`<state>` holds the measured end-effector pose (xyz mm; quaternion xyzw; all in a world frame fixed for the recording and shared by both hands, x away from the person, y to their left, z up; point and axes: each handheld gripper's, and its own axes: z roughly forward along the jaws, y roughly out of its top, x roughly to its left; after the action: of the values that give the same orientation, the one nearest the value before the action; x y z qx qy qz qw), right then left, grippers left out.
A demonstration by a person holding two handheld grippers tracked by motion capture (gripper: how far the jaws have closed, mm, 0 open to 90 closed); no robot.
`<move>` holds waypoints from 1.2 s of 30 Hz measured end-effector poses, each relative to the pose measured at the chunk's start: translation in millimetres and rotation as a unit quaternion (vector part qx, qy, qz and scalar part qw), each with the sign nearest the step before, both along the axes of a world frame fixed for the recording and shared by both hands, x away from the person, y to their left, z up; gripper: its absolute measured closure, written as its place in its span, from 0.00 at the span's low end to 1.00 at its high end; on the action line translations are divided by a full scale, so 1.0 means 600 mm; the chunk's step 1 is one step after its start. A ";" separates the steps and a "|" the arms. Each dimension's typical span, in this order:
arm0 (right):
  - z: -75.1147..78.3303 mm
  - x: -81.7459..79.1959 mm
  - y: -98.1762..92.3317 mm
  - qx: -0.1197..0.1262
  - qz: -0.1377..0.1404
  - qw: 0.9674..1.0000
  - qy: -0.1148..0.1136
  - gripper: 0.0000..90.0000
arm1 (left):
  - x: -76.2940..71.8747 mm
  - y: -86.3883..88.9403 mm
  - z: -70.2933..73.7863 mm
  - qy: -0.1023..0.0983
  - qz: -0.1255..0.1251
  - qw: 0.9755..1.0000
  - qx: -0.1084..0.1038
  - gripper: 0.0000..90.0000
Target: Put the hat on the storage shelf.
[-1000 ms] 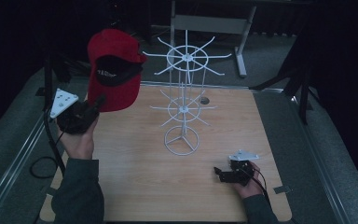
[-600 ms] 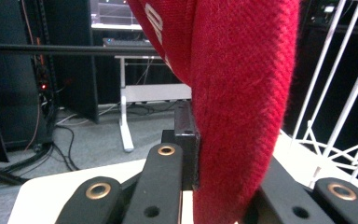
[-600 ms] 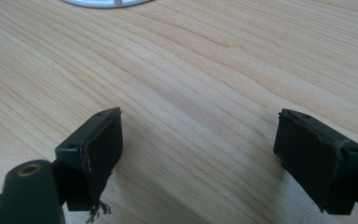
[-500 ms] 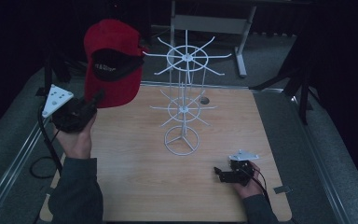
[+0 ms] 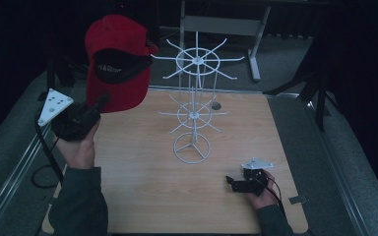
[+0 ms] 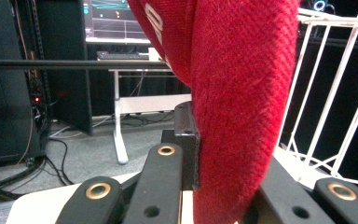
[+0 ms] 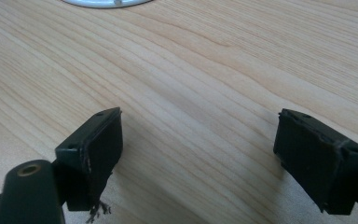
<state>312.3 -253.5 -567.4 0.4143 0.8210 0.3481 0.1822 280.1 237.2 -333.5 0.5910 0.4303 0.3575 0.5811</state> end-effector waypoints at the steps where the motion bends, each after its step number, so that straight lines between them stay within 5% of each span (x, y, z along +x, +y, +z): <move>1: 0.000 0.000 0.000 0.000 0.000 1.000 0.000 0.17 | -0.002 0.000 0.001 -0.002 -0.001 1.000 0.000 0.95; 25: 0.000 0.000 0.000 0.000 0.000 1.000 0.000 0.17 | -0.033 -0.008 0.012 -0.029 -0.012 0.999 -0.004 0.95; 36: 0.000 0.000 0.000 0.000 0.000 1.000 0.000 0.17 | -0.053 -0.009 -0.011 -0.027 -0.015 1.000 -0.007 0.95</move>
<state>312.3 -253.6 -567.4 0.4138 0.8212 0.3480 0.1826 248.0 231.8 -340.3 0.5833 0.4084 0.3616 0.6018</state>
